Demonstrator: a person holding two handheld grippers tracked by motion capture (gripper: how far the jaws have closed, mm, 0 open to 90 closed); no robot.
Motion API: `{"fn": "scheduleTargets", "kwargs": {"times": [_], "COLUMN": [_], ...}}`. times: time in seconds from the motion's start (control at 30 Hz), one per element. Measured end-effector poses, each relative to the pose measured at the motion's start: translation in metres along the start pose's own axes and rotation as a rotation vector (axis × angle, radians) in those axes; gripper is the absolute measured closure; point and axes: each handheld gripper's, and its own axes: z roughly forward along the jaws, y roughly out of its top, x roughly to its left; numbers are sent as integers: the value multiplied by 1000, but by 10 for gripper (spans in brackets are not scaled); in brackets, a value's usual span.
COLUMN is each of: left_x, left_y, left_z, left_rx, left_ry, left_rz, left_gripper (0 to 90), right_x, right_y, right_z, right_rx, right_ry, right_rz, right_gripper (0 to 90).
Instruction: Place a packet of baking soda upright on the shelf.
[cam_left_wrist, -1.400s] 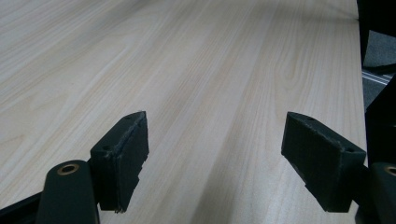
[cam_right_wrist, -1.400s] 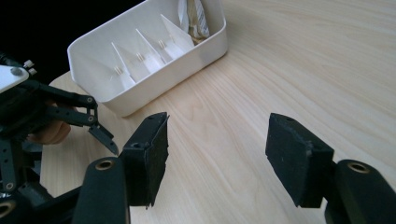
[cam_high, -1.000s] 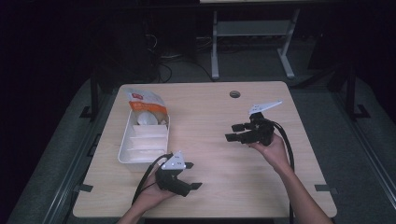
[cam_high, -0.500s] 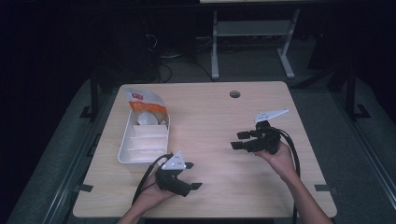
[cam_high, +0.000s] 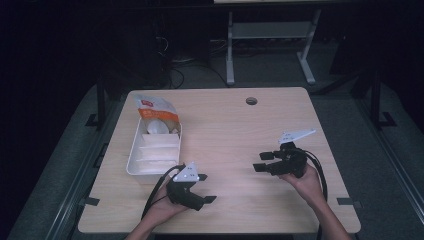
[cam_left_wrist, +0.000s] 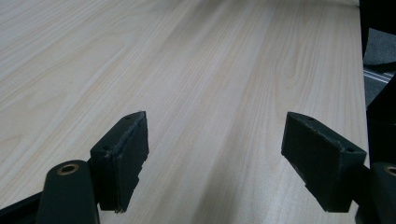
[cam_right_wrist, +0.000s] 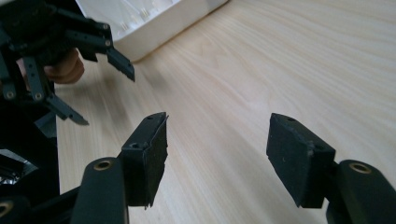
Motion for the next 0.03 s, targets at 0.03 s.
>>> {"fn": "scheduleTargets", "kwargs": {"times": [0.03], "left_x": [0], "left_y": [0], "left_z": [0], "left_rx": [0], "left_ry": [0], "left_rz": [0], "left_gripper": [227], "right_x": [0], "right_y": [0], "right_z": [0], "right_rx": [0], "right_ry": [0], "right_rz": [0], "right_gripper": [372]}}
